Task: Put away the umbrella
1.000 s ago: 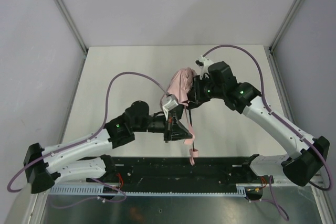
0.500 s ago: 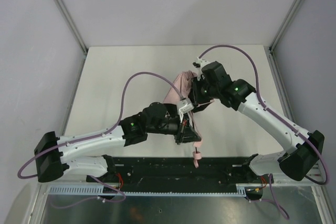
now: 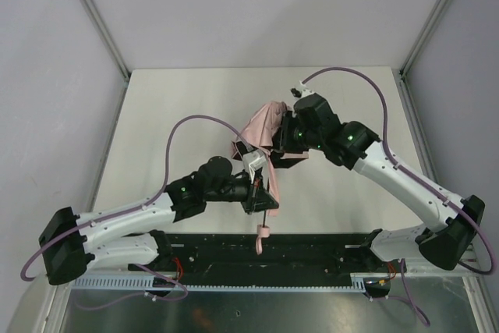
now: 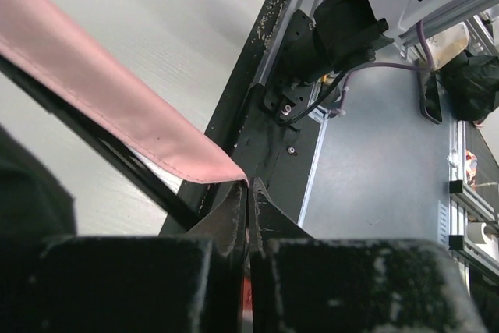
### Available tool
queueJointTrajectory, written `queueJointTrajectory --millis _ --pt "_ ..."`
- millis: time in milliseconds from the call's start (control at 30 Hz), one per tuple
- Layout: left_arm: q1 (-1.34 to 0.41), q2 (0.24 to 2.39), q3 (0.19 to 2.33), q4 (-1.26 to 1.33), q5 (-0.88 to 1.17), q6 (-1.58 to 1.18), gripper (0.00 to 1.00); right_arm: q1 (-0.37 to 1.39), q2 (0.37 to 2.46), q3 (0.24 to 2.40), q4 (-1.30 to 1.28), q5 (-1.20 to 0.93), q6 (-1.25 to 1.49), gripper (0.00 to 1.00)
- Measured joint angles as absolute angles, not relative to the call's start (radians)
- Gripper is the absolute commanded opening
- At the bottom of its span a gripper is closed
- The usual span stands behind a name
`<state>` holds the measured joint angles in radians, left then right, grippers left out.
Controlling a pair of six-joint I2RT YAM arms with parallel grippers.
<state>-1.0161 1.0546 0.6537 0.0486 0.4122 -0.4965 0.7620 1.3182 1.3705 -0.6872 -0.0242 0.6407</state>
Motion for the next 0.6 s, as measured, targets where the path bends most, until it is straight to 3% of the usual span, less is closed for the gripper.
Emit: queueJointTrajectory --millis 333,600 --pt "-1.043 1.05 0.708 0.037 0.437 -0.496 0.0 0.91 1.387 1.389 -0.767 0.439 0.768 0.0" --pt "-1.044 0.965 0.73 0.039 0.423 -0.488 0.0 0.953 1.439 1.391 -0.813 0.508 0.745 0.0"
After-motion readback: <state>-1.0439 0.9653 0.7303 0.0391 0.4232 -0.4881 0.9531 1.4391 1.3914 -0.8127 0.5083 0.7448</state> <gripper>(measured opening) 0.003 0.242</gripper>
